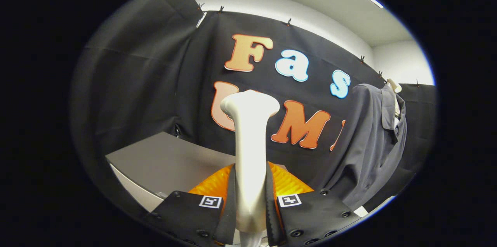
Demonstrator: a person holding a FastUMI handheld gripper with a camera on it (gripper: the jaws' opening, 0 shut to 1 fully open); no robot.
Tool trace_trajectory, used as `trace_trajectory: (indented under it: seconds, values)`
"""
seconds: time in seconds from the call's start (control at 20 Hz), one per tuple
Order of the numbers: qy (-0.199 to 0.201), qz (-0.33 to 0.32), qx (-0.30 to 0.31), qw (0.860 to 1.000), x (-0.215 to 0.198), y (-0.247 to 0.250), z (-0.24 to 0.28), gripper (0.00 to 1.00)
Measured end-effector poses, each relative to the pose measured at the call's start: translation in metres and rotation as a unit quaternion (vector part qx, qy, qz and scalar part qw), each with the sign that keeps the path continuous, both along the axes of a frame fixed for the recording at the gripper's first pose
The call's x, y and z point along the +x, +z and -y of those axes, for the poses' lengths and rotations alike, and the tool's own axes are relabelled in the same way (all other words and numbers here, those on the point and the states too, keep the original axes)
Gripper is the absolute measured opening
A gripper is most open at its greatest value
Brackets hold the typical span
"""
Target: Iron the clothes twice with a garment steamer, once on the left side and once on the right side.
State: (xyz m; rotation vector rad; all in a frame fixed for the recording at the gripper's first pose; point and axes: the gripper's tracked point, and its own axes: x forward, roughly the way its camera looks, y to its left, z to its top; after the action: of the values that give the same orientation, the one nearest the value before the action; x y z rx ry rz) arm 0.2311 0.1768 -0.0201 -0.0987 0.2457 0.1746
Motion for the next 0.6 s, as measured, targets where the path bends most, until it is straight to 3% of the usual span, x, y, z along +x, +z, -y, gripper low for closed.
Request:
trace_trajectory:
  seconds: [0.4,0.6]
  values:
    - [0.005,0.081,0.039,0.996,-0.07,0.047,0.075,0.39]
    - [-0.02,0.086,0.05,0.995,-0.088,0.04,0.132,0.39]
